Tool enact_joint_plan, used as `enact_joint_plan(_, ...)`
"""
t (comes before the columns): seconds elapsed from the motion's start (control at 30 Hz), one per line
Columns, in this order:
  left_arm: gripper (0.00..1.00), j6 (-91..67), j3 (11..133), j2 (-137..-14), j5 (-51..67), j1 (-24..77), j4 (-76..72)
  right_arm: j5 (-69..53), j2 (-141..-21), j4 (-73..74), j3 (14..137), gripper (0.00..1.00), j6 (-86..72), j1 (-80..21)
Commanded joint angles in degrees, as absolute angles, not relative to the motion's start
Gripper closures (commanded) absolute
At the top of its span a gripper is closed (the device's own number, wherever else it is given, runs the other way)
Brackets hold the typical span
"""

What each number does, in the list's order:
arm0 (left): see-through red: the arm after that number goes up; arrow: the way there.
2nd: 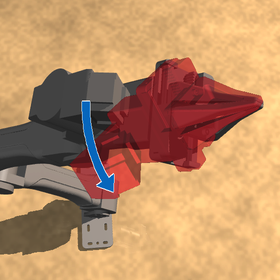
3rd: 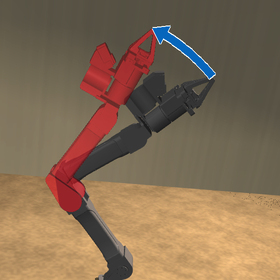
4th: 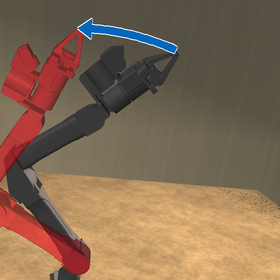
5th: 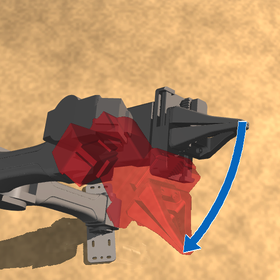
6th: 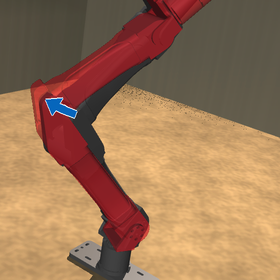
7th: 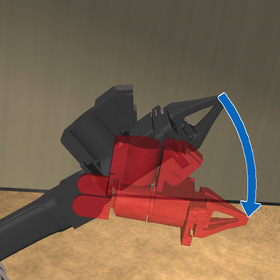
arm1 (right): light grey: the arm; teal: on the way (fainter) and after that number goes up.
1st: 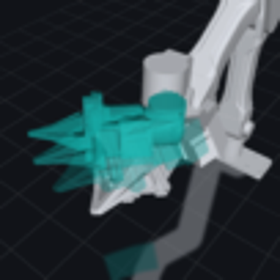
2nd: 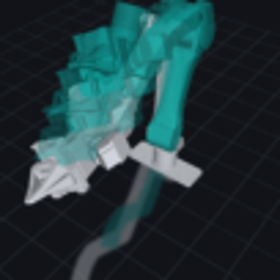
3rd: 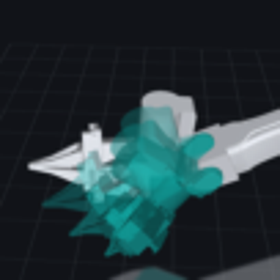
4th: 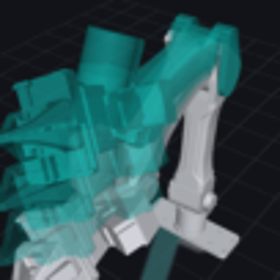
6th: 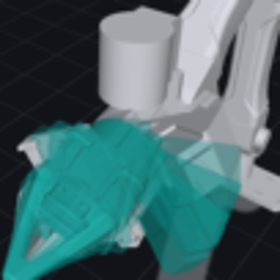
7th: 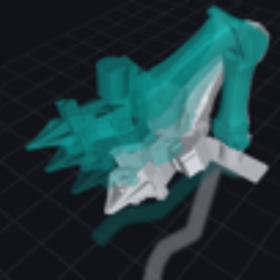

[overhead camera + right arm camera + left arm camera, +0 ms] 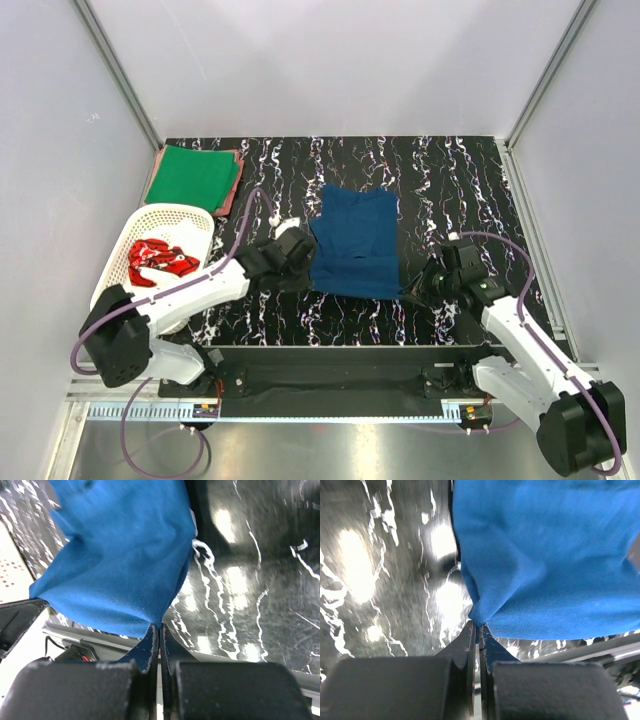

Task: Fold and stack the t-shirts
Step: Fold the tshirt

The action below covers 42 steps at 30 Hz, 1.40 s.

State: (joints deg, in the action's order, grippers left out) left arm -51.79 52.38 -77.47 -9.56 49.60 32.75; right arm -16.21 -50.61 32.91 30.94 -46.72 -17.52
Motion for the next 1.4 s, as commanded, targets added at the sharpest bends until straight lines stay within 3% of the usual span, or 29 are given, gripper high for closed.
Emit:
enact_joint_plan(0.0,1.00,-46.24,56.24,-77.78,-10.64,46.33,35.16,-10.46,-51.85,33.57,36.63,1.00,-45.09,-17.49)
enact_joint_plan(0.63,1.00,-28.31,86.72,-96.76,1.22,30.77,32.08,-5.80,-80.40,31.55,66.26,1.00,-37.09,-13.63)
enact_joint_plan(0.97,1.00,-28.82,101.58,-114.22,14.92,25.06,23.23,-11.42,-94.27,25.68,75.83,1.00,-34.19,-7.13)
enact_joint_plan(1.37,0.99,-30.85,111.61,-127.70,19.07,21.89,19.87,-13.62,-109.41,25.22,88.50,1.00,-31.47,-5.98)
